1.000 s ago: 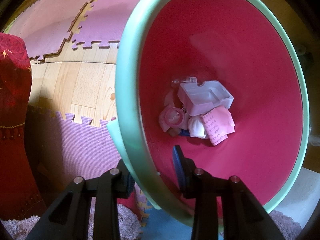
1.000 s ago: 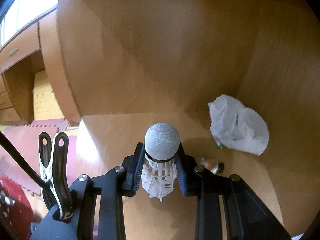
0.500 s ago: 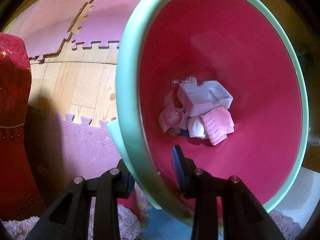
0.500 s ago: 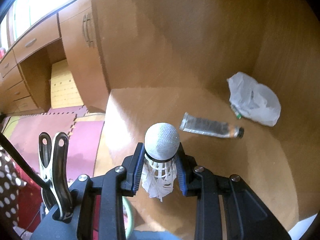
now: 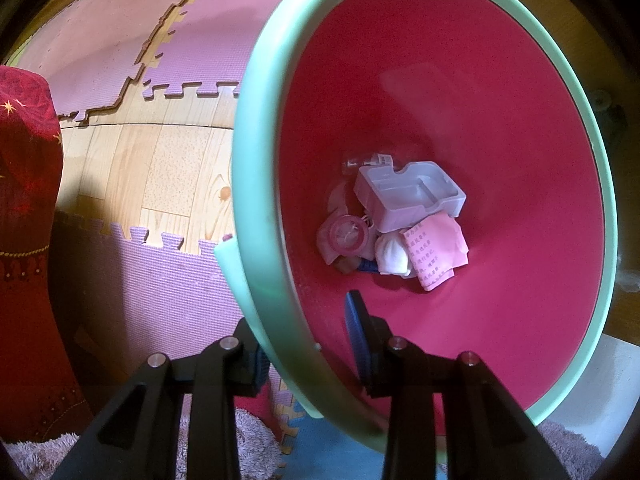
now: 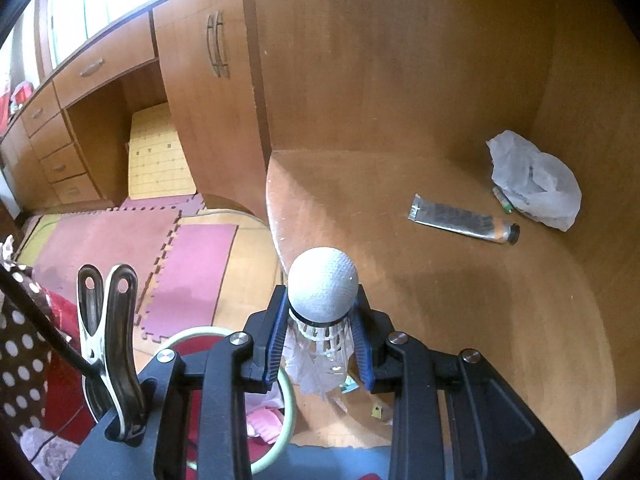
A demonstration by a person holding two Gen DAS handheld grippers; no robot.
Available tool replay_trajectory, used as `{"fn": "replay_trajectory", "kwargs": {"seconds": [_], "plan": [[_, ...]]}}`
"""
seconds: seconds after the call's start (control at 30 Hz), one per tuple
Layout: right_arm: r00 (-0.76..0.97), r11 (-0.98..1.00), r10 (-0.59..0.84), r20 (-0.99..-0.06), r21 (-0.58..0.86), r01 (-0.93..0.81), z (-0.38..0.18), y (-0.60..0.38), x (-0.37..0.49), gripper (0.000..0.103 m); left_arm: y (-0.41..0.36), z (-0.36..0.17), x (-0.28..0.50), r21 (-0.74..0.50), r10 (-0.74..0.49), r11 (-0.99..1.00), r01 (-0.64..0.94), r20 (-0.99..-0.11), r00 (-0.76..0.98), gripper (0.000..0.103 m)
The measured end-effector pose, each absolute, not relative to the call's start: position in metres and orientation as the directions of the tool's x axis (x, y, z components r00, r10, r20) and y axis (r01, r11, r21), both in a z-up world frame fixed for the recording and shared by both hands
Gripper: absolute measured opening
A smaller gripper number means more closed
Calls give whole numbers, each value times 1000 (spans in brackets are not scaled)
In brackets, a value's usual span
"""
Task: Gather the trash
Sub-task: 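Lift the shuttlecock with the right tool and carry it over the bucket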
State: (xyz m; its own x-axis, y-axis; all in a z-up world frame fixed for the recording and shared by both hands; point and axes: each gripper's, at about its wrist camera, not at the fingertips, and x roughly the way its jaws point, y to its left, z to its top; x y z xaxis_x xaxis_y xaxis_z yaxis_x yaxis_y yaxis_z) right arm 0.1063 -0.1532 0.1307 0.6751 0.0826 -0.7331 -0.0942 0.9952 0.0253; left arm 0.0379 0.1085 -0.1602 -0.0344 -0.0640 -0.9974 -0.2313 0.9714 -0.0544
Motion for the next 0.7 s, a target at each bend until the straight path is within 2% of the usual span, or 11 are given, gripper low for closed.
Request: {"fn": "replay_trajectory", "kwargs": {"seconds": [0.7], "plan": [[609,980,171,-775,72,-183,104,-121,75,31,109,-160,38,-55,-64,971,-231,-997,-34,35]]}}
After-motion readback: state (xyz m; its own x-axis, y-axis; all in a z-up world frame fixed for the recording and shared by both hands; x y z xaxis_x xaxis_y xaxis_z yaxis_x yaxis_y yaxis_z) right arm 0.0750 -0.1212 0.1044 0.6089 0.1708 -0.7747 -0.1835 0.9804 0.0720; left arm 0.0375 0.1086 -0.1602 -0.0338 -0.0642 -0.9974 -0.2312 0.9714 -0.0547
